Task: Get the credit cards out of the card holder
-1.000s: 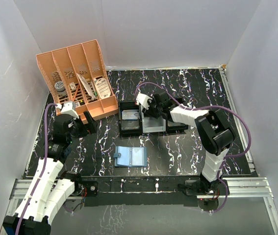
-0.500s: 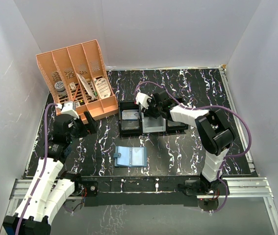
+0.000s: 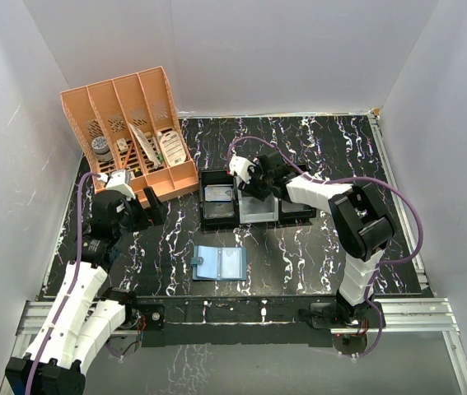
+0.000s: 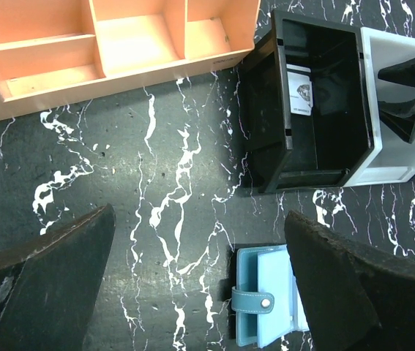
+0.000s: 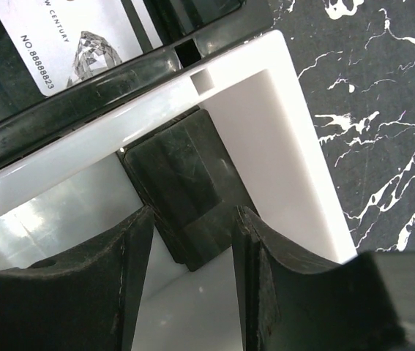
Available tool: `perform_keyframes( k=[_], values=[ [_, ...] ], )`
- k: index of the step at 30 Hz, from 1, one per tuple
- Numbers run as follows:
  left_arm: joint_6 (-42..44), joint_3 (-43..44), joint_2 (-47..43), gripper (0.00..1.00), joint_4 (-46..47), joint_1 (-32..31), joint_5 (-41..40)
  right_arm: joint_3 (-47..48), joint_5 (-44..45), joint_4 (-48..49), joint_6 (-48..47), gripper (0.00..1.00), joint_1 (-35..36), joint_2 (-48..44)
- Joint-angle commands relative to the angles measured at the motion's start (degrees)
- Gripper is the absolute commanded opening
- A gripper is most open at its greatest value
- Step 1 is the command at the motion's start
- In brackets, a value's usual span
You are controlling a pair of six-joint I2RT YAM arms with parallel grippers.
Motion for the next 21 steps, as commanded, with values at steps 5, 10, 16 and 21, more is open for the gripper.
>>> perform_keyframes(
  k=[5,10,16,21],
  values=[
    [2.4,1.8,1.5,0.99,-0.7,0.2,5.4,4.6,-2.1,0.7,4.5,0.47,-1.0,-1.8],
    [1.8,0.8,1.3,0.99,1.0,0.2,12.8,2.5,-2.7,6.5,15.7,0.49,-1.1,-7.8],
    [-0.8,0.9,4.1,0.94,-0.6,0.2,24.6,-1.9,3.7,7.9,48.6,0.53,-1.3,-15.6],
    [-7.9,-2.9,6.3,0.81,4.8,0.0,36.9,-2.9,-9.3,0.1,68.7,0.49,-1.6,-16.6]
  ],
)
